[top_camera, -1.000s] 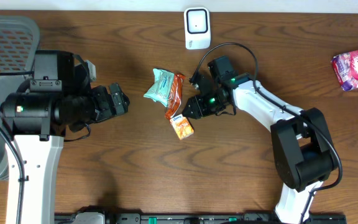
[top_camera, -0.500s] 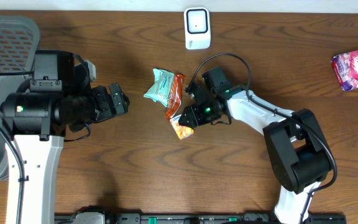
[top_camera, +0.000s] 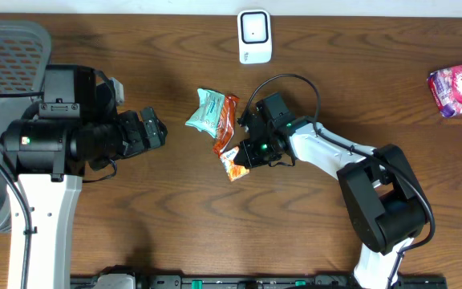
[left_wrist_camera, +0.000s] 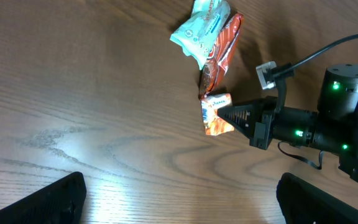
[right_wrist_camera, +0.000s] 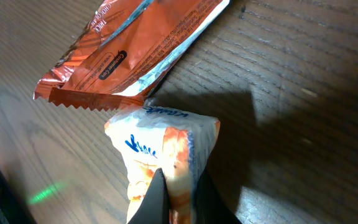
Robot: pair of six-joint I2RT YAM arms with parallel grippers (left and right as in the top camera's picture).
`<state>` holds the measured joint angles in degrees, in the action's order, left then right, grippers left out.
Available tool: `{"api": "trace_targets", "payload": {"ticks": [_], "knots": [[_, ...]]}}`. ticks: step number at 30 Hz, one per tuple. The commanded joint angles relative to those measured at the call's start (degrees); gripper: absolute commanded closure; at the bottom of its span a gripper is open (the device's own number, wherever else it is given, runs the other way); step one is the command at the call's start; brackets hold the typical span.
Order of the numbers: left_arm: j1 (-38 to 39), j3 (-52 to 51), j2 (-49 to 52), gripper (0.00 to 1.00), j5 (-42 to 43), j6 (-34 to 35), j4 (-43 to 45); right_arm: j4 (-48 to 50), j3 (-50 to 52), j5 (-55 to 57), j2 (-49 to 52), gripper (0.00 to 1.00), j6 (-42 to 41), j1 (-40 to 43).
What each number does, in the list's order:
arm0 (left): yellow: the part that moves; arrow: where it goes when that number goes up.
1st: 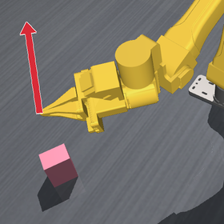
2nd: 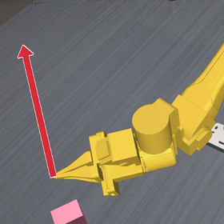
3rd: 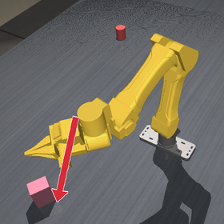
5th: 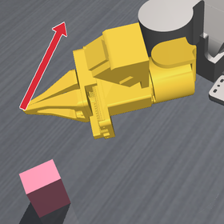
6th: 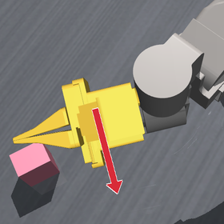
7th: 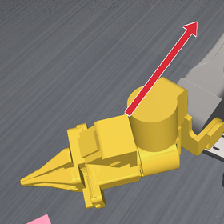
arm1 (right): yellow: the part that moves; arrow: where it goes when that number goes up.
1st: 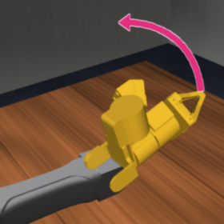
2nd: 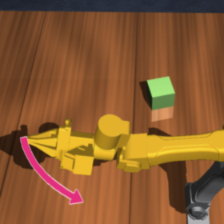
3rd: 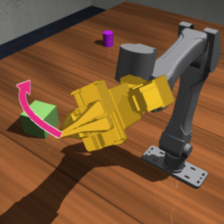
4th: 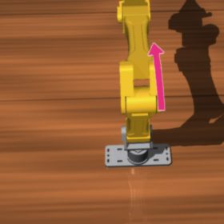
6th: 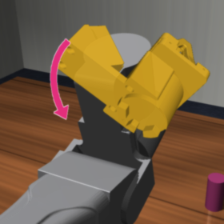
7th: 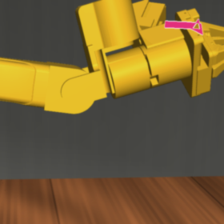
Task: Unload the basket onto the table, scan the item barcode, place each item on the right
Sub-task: 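Lift the orange box up to the scanner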
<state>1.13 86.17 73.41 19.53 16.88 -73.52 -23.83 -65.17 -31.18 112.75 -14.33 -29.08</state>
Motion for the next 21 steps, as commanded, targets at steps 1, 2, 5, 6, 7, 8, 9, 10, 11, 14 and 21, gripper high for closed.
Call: {"api": "trace_targets", "payload": {"ticks": [1,2,5,6,7,8,9,10,11,14,21], "knots": [[-0.3,0.6,-0.1,0.02,-0.2,-0.1,-0.3,-0.8,1.3,1.8,0.7,0.99,-0.4,-0.2],[-0.3,0.6,-0.1,0.02,-0.2,-0.1,-0.3,-0.8,0.7,0.2,0.6,0.99,-0.4,0.0],[-0.3,0.6,-0.1,0.02,-0.2,-0.2,-0.3,-1.1,-2.4,-7.7,-0.3,0.99,-0.4,1.2],[-0.3,0.6,-0.1,0.02,-0.2,-0.1,-0.3,-1.1,-3.8,-11.0,-0.8,0.99,-0.4,1.9],[-0.3,0.6,-0.1,0.02,-0.2,-0.1,-0.3,-1.2,-5.2,-14.7,-1.3,0.99,-0.4,2.7],[-0.3,0.6,-0.1,0.02,-0.2,-0.1,-0.3,-1.3,-6.7,-18.5,-1.9,0.99,-0.4,3.5],[-0.3,0.6,-0.1,0.02,-0.2,-0.1,-0.3,-1.2,-7.8,-21.7,-2.3,0.99,-0.4,4.1],[-0.3,0.6,-0.1,0.02,-0.2,-0.1,-0.2,-1.3,-9.0,-25.6,-2.7,0.99,-0.4,4.8],[-0.3,0.6,-0.1,0.02,-0.2,-0.2,-0.3,-1.3,-10.0,-29.2,-3.0,0.99,-0.4,5.2],[-0.3,0.6,-0.1,0.02,-0.2,-0.1,-0.3,-1.2,-11.3,-37.2,-3.4,0.99,-0.5,5.5],[-0.3,0.6,-0.1,0.02,-0.2,-0.1,-0.3,-1.3,-12.5,-26.7,-3.6,0.99,-6.4,5.4]]}}
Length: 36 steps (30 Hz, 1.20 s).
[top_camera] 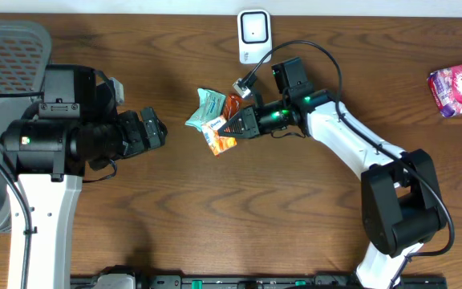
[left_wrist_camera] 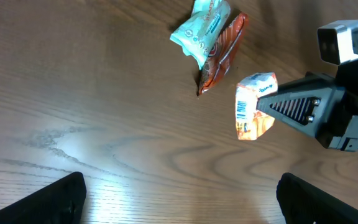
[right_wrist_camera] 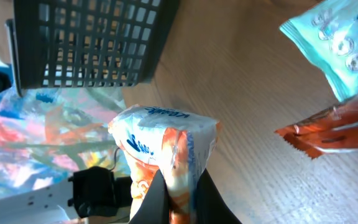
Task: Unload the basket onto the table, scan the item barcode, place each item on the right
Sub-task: 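Lift the orange box up to the scanner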
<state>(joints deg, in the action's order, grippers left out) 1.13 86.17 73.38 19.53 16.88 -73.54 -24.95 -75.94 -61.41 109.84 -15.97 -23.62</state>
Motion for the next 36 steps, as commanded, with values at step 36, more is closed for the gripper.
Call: {"api": "trace_targets", "payload": {"ticks": [36], "knots": [[-0.3,0.6,0.0,0.02,-0.2,-0.1,-0.2,4.7,-52.7,101.0,30.8,0.99,14.4,-5.7]]}}
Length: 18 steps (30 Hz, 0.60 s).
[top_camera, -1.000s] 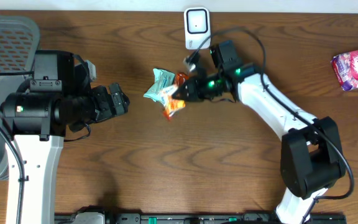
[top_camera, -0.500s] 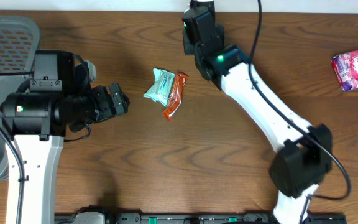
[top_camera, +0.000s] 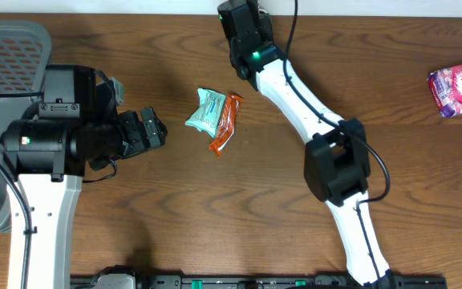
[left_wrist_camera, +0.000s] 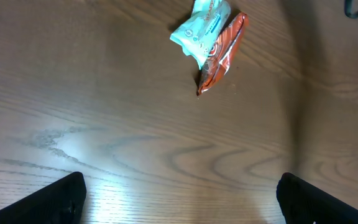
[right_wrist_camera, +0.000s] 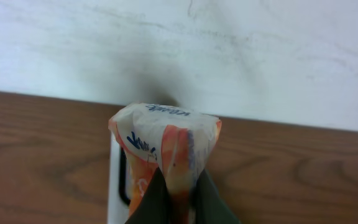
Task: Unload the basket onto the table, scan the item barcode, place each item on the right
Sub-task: 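Lift the orange box up to the scanner, then carry the orange box right and drop it beside the purple package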
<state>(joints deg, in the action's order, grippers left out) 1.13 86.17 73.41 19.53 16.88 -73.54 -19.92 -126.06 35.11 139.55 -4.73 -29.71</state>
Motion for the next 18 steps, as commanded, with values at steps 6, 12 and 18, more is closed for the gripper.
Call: {"api": "trace_targets", "payload": {"ticks": [6,12,18], "knots": [[-0.3,0.6,-0.1,0.02,-0.2,-0.2,-0.2,-2.0,-2.5,4.4,1.3,0.99,2.5,2.1],[-0.3,0.6,-0.1,0.02,-0.2,-0.1,-0.2,-5.0,-2.5,0.7,1.3,0.99,-1.5,3.6],[-0.3,0.6,-0.1,0.02,-0.2,-0.1,-0.2,-10.8,-2.7,4.8,-1.9,0.99,-10.4,8.4]]}}
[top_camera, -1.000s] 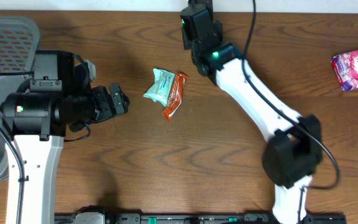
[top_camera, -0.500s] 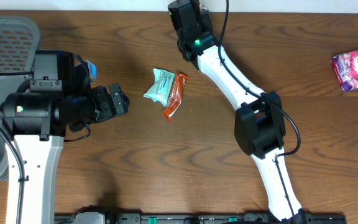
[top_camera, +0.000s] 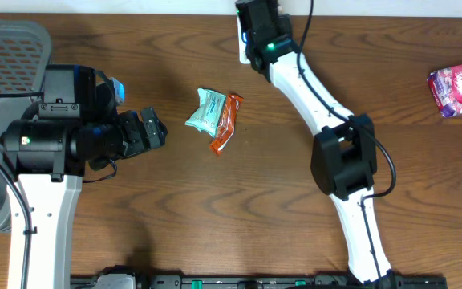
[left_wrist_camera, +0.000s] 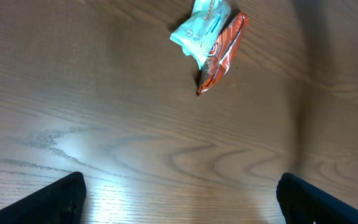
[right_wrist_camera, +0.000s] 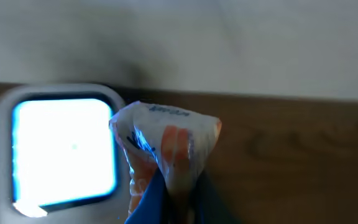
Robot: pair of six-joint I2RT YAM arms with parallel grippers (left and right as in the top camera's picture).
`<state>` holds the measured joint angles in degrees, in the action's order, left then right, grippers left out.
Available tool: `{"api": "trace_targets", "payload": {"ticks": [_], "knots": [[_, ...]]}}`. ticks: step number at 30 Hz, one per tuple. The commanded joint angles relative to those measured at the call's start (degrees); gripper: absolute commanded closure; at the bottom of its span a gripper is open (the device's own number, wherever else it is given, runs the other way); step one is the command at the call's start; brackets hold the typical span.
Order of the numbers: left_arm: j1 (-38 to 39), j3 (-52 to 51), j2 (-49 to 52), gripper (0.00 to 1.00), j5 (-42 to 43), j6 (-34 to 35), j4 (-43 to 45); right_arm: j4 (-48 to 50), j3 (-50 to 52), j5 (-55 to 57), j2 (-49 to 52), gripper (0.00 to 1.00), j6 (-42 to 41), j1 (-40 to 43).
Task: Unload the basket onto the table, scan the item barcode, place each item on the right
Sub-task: 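Carry the orange box right and drop it beside the purple package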
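Note:
My right gripper (right_wrist_camera: 174, 202) is shut on a small orange-and-white snack packet (right_wrist_camera: 166, 143) with blue lettering. It holds the packet right beside the lit white window of the barcode scanner (right_wrist_camera: 64, 149) at the table's far edge. Overhead, the right arm's wrist (top_camera: 261, 28) covers most of the scanner (top_camera: 241, 48) and hides the packet. My left gripper (left_wrist_camera: 179, 193) is open over bare wood at the left, its dark fingertips (left_wrist_camera: 51, 199) wide apart with nothing between them.
A teal packet (top_camera: 206, 110) and an orange wrapper (top_camera: 226, 122) lie together mid-table. A pink packet (top_camera: 458, 87) sits at the far right. A grey mesh basket (top_camera: 6, 48) stands at the left edge. A pale wall runs behind the table.
My right gripper shifted a little to the right at the far edge with the packet. The scanner's window now shows lit and bright beside the packet. The left arm stayed put.
My right gripper was shut on the orange-and-white packet lying next to the orange wrapper. Then it held the packet lifted beside the two other snacks. After that it had the packet at the far edge over the scanner, and now beside the scanner's lit window.

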<state>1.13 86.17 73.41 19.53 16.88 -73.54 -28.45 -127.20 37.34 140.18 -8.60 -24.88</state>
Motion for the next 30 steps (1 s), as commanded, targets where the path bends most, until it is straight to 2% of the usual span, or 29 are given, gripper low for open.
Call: {"api": "trace_targets", "payload": {"ticks": [1,9,12,13,15,16,18,19,20,21,30], "knots": [[-0.3,0.6,-0.1,0.02,-0.2,-0.1,-0.2,-4.3,-1.6,2.6,-3.4,0.99,-7.5,5.1],[-0.3,0.6,-0.1,0.02,-0.2,-0.1,-0.2,-24.4,-1.4,2.9,-6.0,0.99,-7.7,20.8],[-0.3,0.6,-0.1,0.02,-0.2,-0.2,-0.2,-29.0,-0.3,2.8,-6.0,0.99,-7.7,26.6],[-0.3,0.6,-0.1,0.02,-0.2,-0.1,-0.2,-30.2,-0.1,2.8,-6.0,0.94,-7.7,28.4],[-0.3,0.6,-0.1,0.02,-0.2,-0.1,-0.2,-32.5,-0.1,2.4,-6.0,0.75,-8.9,31.4],[-0.3,0.6,-0.1,0.02,-0.2,-0.1,-0.2,-33.2,-0.1,1.2,-6.0,0.63,-9.7,32.9],[-0.3,0.6,-0.1,0.02,-0.2,-0.1,-0.2,-34.8,-0.1,-4.4,-6.0,0.32,-9.6,35.5],[-0.3,0.6,-0.1,0.02,-0.2,-0.1,-0.2,-35.3,-0.1,-8.3,-6.0,0.25,-9.6,36.5],[-0.3,0.6,-0.1,0.02,-0.2,-0.1,-0.2,-35.7,-0.1,-12.0,-6.0,0.1,-9.6,37.4],[-0.3,0.6,-0.1,0.02,-0.2,-0.1,-0.2,-36.1,-0.1,-15.4,-6.0,0.01,-9.6,37.9],[-0.3,0.6,-0.1,0.02,-0.2,-0.2,-0.2,-37.0,-0.1,-36.6,-6.0,0.01,-9.0,35.0]]}}
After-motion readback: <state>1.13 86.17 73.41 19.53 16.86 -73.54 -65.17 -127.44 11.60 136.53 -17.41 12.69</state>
